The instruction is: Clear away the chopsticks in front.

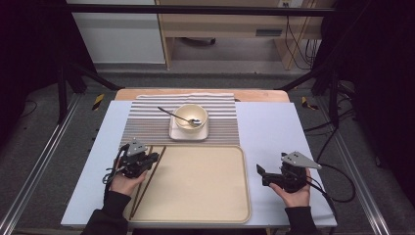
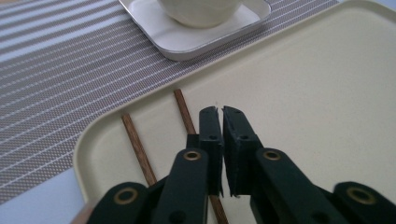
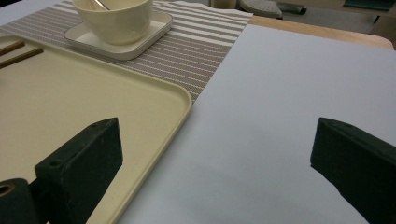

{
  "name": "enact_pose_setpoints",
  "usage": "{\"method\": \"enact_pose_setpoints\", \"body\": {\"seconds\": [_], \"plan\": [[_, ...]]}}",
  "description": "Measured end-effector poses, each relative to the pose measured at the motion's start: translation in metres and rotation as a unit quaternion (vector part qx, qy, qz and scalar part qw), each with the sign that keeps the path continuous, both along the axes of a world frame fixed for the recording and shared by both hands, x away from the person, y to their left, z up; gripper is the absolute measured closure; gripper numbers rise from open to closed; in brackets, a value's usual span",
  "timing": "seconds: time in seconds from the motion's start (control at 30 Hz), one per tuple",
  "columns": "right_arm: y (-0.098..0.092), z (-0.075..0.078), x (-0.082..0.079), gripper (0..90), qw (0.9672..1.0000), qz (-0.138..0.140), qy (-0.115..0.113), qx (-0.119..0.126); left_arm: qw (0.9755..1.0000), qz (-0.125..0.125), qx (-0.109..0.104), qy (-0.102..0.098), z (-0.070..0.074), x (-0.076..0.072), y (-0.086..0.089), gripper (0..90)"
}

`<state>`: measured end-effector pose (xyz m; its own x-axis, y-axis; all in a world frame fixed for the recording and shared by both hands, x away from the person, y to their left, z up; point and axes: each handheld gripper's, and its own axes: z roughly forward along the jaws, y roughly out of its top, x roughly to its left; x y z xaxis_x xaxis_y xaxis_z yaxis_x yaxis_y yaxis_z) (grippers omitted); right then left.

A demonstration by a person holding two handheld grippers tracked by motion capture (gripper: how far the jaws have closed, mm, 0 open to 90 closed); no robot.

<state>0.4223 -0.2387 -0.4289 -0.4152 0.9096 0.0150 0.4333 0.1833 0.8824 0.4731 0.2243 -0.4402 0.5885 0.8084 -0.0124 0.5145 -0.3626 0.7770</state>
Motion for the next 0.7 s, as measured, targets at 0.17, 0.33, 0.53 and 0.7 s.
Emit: {"method": "enact_pose_setpoints", "body": {"seconds": [0.17, 0.33, 0.53, 0.7], "plan": [[0.0, -0.001, 0.001, 2.6, 1.0, 0.002, 0.0, -0.004, 0.9997, -0.024, 0.005, 0.007, -0.005, 0.004, -0.003, 89.7], [0.002, -0.002, 0.001, 2.6, 1.0, 0.003, 0.004, -0.006, 0.9987, -0.037, 0.028, 0.019, -0.014, 0.008, -0.008, 89.7], [0.001, -0.002, 0.001, 2.6, 1.0, 0.002, 0.004, -0.005, 0.9971, -0.045, 0.05, 0.034, -0.024, 0.011, -0.011, 89.8], [0.002, -0.002, 0.001, 2.6, 1.0, 0.003, 0.005, -0.008, 0.9965, -0.049, 0.056, 0.038, -0.026, 0.012, -0.012, 89.7]]}}
